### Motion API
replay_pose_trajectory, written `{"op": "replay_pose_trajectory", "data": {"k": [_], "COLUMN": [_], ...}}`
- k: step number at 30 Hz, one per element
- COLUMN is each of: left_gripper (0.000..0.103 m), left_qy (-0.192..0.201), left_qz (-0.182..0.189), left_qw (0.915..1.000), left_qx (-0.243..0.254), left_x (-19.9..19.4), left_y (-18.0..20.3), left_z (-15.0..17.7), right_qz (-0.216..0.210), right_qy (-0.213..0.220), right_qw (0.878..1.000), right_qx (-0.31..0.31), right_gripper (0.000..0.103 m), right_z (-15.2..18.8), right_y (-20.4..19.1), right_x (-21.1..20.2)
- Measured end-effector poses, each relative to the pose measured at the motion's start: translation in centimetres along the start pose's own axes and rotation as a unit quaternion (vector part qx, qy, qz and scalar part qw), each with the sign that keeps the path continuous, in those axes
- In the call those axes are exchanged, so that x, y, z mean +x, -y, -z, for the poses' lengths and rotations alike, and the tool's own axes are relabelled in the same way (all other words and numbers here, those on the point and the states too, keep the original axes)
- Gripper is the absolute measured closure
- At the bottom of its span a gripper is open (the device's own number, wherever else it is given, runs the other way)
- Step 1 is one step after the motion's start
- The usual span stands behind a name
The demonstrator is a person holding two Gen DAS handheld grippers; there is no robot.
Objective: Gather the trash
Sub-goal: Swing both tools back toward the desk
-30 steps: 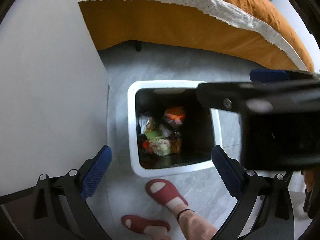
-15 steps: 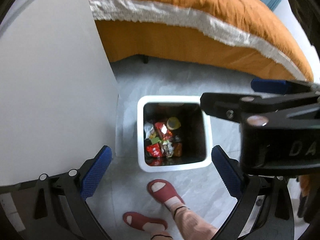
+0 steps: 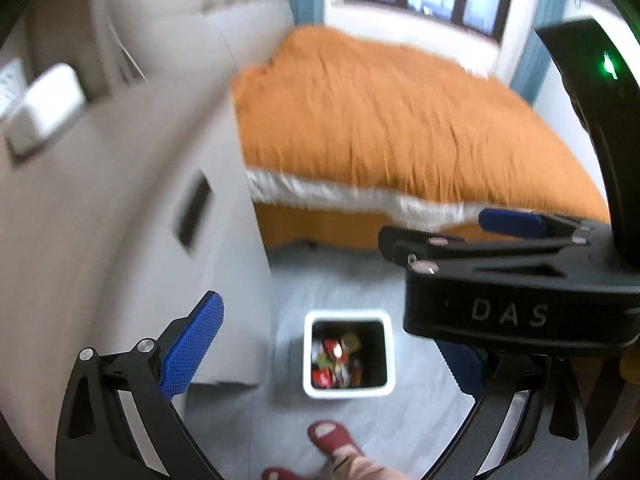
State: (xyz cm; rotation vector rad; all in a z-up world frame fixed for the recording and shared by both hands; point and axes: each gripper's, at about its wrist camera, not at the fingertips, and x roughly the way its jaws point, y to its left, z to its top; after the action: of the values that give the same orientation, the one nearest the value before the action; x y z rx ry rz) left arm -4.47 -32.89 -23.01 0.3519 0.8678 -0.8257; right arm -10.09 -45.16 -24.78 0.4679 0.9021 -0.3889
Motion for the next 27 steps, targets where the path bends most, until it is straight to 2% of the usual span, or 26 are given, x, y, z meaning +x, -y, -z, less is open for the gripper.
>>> {"op": "replay_pose_trajectory", "data": {"k": [3,6,11,16,19,23,27], "left_gripper": [0.005,0.005,0.005,0.005,0.005,0.005,0.005], "left_qy": [0.043,0.076,0.104,0.121,0.129,0.131,0.132], "left_qz": [-0.019,-0.049,-0.106,-0.183,-0.222,-0.278,-0.290], "left_qw": [0.9988,0.9957,0.9877,0.9706,0.9567,0.9379,0.9256], "left_qx": [-0.010,-0.020,-0.050,-0.099,-0.137,-0.160,-0.204], "left_x": [-4.2,-7.6,-11.6,-15.7,-17.5,-18.8,-19.6], "left_y": [-1.8,-4.1,-8.9,-15.8,-19.8,-24.3,-28.7], "left_z": [-1.9,-2.8,-3.4,-3.0,-2.7,-2.5,-1.7], "right_qz": [-0.008,-0.035,-0.087,-0.140,-0.175,-0.220,-0.240], "right_qy": [0.043,0.066,0.104,0.118,0.113,0.100,0.088], "right_qw": [0.998,0.995,0.983,0.967,0.956,0.941,0.928], "right_qx": [-0.037,-0.061,-0.124,-0.178,-0.209,-0.238,-0.272], "right_gripper": [0.004,0.004,0.004,0.004,0.004,0.004,0.004], "right_z": [-2.3,-3.9,-7.0,-9.0,-10.1,-11.2,-12.3], "right_y": [-2.8,-5.0,-10.6,-16.9,-20.7,-25.6,-30.3], "right_x": [-3.7,-5.5,-7.1,-7.1,-6.2,-4.5,-2.5]}}
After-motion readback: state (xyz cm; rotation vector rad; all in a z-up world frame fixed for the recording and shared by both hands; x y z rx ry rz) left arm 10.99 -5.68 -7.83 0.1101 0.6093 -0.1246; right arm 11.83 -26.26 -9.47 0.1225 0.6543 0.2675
